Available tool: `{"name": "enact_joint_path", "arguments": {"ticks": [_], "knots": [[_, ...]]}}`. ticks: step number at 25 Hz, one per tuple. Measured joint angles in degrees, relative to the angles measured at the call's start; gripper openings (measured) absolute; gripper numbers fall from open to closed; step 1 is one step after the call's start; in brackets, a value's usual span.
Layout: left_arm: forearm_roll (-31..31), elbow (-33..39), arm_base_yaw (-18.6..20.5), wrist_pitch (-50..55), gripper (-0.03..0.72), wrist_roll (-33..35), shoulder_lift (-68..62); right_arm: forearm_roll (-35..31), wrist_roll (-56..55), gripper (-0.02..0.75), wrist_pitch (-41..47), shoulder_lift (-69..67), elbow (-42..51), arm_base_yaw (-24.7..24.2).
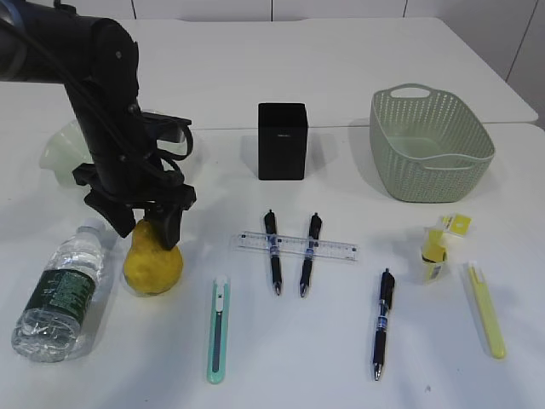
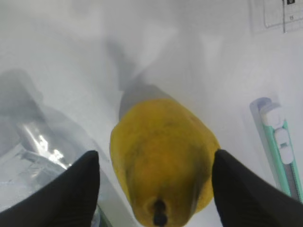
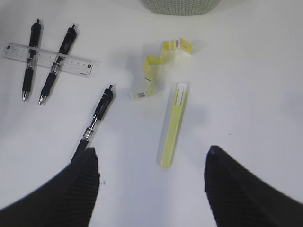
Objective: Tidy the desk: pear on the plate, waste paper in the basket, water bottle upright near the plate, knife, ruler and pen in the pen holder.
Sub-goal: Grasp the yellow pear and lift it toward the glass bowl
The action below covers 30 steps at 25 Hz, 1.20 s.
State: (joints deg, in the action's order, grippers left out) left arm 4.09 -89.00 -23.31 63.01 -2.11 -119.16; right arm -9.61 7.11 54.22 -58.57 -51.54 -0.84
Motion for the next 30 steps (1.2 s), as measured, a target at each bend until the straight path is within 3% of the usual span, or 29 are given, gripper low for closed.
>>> {"name": "enact_joint_path", "arguments": {"ticks": [7,15,25,30], "knots": [[0.21,0.0,0.0,-0.44,0.373,0.0,-0.09,0.0,0.0,0.513,0.09,0.0,-0.01,0.0],[0.53,-0.09,0.0,-0.47,0.276,0.0,-0.09,0.1,0.0,0.513,0.09,0.0,-0.01,0.0],[0.44,-1.02,0.0,1.02,0.251,0.0,-0.09,0.21,0.0,0.513,0.09,0.0,-0.01,0.0],[-0.32,-6.69,0.0,2.84,0.251,0.0,0.48,0.21,0.0,0.513,-0.01,0.0,-0.01,0.0]]}}
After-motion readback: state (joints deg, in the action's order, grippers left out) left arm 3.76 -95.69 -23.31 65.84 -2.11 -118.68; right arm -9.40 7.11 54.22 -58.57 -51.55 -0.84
